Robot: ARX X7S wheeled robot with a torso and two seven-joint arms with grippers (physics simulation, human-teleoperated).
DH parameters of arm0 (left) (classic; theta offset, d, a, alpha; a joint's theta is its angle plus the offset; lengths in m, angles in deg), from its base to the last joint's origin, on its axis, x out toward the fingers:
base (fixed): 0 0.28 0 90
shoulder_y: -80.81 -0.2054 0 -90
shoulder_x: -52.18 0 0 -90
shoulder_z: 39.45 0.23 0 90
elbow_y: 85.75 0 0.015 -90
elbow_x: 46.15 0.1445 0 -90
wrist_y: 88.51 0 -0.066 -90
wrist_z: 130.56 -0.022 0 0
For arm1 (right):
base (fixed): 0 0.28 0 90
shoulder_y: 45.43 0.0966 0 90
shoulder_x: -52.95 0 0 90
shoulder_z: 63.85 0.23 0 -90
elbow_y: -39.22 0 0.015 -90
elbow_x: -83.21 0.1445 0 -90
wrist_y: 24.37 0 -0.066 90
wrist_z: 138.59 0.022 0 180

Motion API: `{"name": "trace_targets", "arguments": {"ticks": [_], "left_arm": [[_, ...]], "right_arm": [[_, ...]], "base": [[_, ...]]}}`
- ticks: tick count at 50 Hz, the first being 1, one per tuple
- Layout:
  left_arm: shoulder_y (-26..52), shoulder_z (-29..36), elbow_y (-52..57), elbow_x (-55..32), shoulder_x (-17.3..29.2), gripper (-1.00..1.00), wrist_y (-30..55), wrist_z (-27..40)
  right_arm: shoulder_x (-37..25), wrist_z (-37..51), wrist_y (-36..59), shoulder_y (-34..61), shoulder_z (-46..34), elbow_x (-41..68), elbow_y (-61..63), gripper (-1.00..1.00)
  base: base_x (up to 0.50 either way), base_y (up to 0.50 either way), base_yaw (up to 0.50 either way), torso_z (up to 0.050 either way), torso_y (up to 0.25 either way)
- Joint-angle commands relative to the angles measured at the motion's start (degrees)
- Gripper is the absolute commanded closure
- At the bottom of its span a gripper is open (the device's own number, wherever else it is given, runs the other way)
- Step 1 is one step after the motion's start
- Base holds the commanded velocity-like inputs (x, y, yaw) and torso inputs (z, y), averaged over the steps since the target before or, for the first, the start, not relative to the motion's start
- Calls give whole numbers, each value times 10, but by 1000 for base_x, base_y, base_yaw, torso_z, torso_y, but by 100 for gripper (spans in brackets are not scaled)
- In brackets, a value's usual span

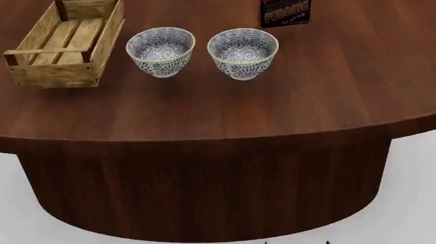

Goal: Stack the left bowl on the right bowl and place them in the tray.

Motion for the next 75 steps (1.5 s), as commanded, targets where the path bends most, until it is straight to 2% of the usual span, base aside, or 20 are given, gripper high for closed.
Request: {"name": "trace_targets", "arguments": {"ticks": [1, 2, 3, 4, 13, 17, 19, 26, 31, 37, 42, 50, 51, 57, 75], "left_arm": [[1, 9, -5, -8, 8, -100, -4, 9], [-13, 11, 21, -19, 14, -100, -6, 2], [-16, 15, 16, -24, 18, -100, -26, -3], [-18, 15, 27, -27, 20, -100, -12, 0], [-29, 23, 36, -40, 33, -100, -25, 13], [-32, 28, 45, -13, 38, -100, -28, 38], [-30, 21, 73, -48, 38, -100, -3, 29], [4, 16, 215, -53, 68, -100, 132, 38], [38, -2, 255, -69, 86, -100, 191, 41], [86, -19, 314, -89, 107, -100, 274, 45], [116, -14, 341, -89, 120, -100, 320, 48], [99, -23, 335, -103, 118, -100, 289, 43], [101, -21, 339, -111, 121, -100, 306, 39], [99, -8, 371, -97, 133, -100, 313, 44], [112, 6, 348, -96, 133, -100, 296, 47]], "right_arm": [[-31, 38, -9, 4, -38, 31, -12, -100], [-32, 46, 44, -33, -43, 28, 74, -100], [-33, 50, 56, -40, -44, 29, 105, -100], [-33, 54, 72, -51, -45, 30, 135, -100], [-42, 66, 89, -54, -48, 44, 161, -100], [-49, 77, 100, -45, -52, 33, 171, -100], [-50, 82, 138, -39, -40, 49, 215, -100], [-69, 94, 290, 41, -18, 74, 379, -100], [-72, 106, 384, 111, 3, 104, 422, -100], [-68, 119, 435, 166, 20, 126, 437, -100], [-60, 122, 438, 196, 37, 143, 421, -100], [-74, 115, 394, 170, 10, 126, 383, -100], [-73, 115, 392, 168, 11, 128, 381, -100], [-75, 112, 390, 174, 6, 135, 374, -100], [-85, 119, 388, 170, -15, 137, 376, -100]], "base": [[0, 0, 0, 0, 0], [0, 0, 0, 0, 0], [0, 0, 0, 28, 0], [0, 0, 0, 50, 0], [0, 0, 0, 50, 0], [0, 0, 0, 50, 0], [0, 0, 0, 50, 0], [0, 0, 0, 50, 0], [0, 0, 0, 50, 0], [0, 0, 0, 50, 0], [0, 0, 0, 50, 0], [0, 0, 0, 50, 0], [0, 0, 0, 50, 0], [0, 475, 0, 0, 0], [0, 500, 0, 0, 0]]}}
